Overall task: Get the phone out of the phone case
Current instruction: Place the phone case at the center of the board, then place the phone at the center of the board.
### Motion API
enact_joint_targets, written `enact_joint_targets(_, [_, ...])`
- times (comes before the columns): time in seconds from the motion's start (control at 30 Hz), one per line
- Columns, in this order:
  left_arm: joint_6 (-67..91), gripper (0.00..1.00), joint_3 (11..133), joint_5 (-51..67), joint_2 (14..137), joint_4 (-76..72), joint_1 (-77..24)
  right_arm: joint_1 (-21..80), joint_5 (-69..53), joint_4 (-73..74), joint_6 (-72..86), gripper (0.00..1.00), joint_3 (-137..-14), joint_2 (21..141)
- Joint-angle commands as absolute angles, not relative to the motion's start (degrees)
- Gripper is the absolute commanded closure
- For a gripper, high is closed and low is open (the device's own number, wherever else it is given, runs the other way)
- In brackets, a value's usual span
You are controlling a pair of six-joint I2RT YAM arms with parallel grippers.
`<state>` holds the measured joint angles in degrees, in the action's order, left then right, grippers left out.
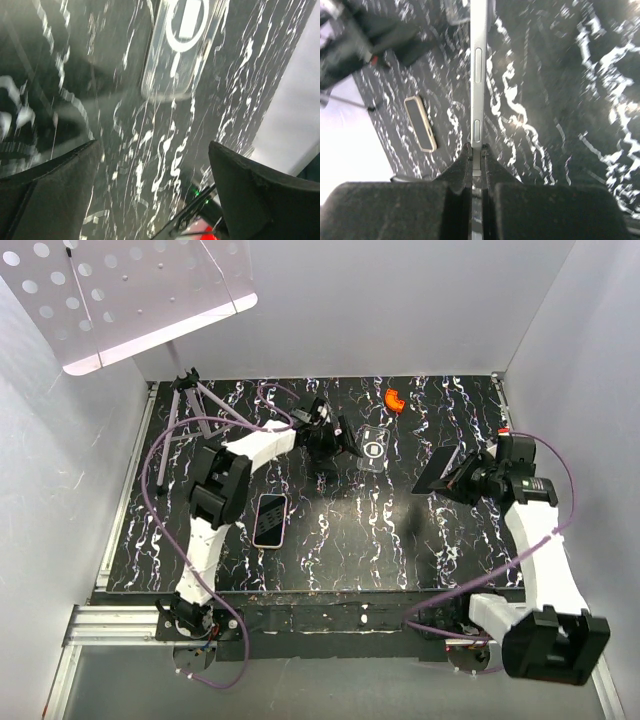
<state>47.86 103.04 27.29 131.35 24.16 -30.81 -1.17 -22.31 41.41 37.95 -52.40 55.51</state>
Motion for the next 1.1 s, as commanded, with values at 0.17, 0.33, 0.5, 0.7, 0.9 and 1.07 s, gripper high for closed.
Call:
enact_joint_targets(0.17, [40.9, 0.05, 79.5, 27.1, 96.4, 28.8, -31.0, -12.4, -28.5, 27.2, 26.8, 0.99, -61.5, 78.4])
enact_joint_targets(0.33, [34.9, 0.02, 63.0, 31.0, 75.6, 29.2, -31.2, -16.3, -35.1, 26.2, 20.4, 0.99, -68.8, 90.6])
enact_joint_targets(0.5, [31.3, 0.02, 53.3, 30.3, 60.9, 34.5, -31.3, -17.6, -40.9, 27.2, 16.6, 0.99, -76.8, 101.2])
enact_joint_targets(0.7, [29.0, 0.02, 48.8, 25.2, 53.4, 39.8, -31.2, -18.0, -48.5, 29.4, 10.7, 0.99, -82.2, 110.8])
enact_joint_targets(0.9, [27.9, 0.02, 50.7, 21.4, 55.2, 42.5, -31.2, -18.8, -48.1, 30.3, 9.7, 0.99, -81.7, 114.6])
enact_joint_targets(1.07, [27.8, 0.02, 52.6, 20.0, 57.9, 43.2, -31.2, -19.0, -43.0, 31.7, 8.2, 0.91, -80.6, 115.1])
